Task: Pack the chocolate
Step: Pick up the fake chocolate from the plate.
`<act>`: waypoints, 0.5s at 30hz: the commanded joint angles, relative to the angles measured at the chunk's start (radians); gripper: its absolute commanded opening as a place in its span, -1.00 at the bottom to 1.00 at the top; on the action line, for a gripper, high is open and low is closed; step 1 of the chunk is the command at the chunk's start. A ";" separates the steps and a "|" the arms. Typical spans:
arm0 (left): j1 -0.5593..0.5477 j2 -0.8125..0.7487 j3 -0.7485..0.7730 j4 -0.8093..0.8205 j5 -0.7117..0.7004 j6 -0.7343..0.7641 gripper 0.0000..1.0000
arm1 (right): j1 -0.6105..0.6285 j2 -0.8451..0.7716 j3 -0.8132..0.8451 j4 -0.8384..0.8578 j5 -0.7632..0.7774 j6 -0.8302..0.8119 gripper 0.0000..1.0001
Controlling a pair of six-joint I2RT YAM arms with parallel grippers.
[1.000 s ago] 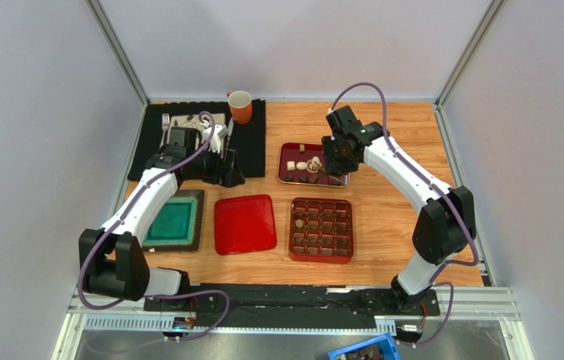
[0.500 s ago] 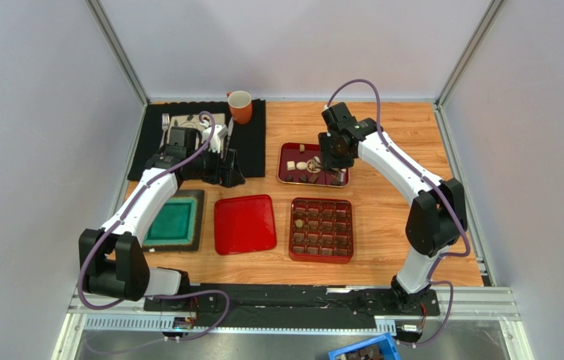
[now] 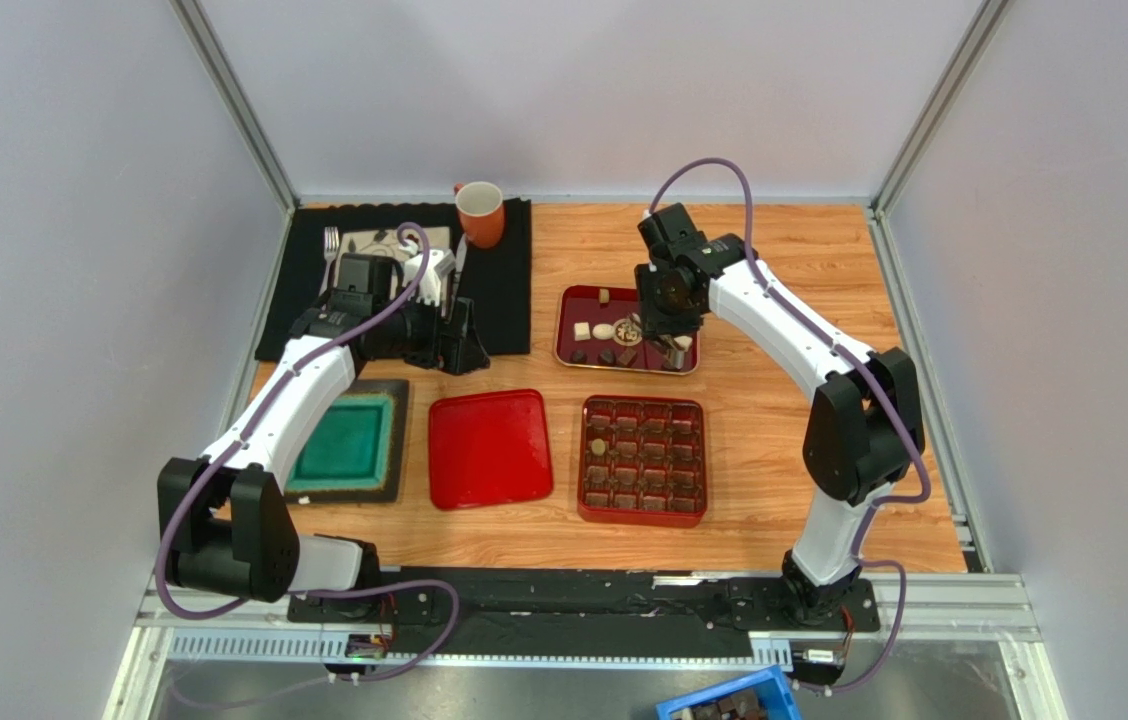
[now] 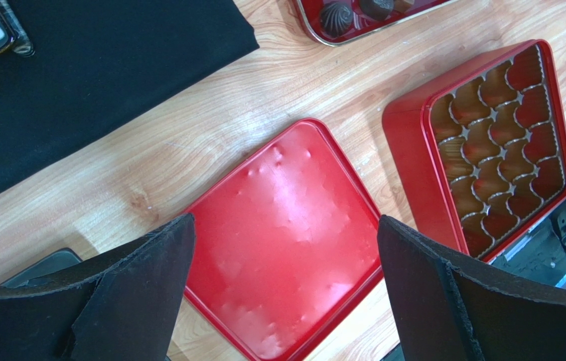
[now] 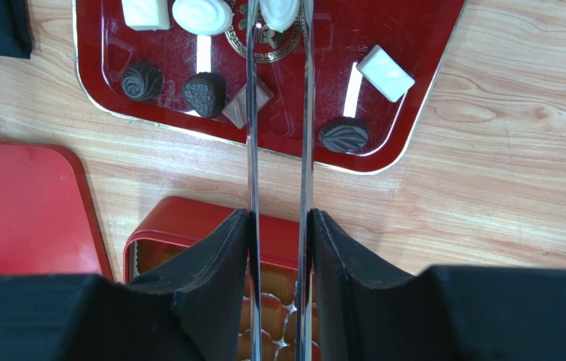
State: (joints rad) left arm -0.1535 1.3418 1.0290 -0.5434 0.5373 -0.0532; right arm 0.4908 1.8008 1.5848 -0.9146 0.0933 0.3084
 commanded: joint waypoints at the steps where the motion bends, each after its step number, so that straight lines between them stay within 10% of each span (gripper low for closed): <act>1: 0.009 -0.036 0.026 0.003 0.009 0.015 0.98 | 0.005 -0.021 0.030 0.033 0.006 -0.015 -0.26; 15: 0.012 -0.035 0.014 0.005 0.004 0.018 0.98 | 0.009 -0.095 0.044 0.028 0.003 -0.005 -0.42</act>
State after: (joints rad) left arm -0.1482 1.3418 1.0290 -0.5434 0.5369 -0.0528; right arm 0.4931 1.7954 1.5848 -0.9150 0.0929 0.3054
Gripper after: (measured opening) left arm 0.992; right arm 0.321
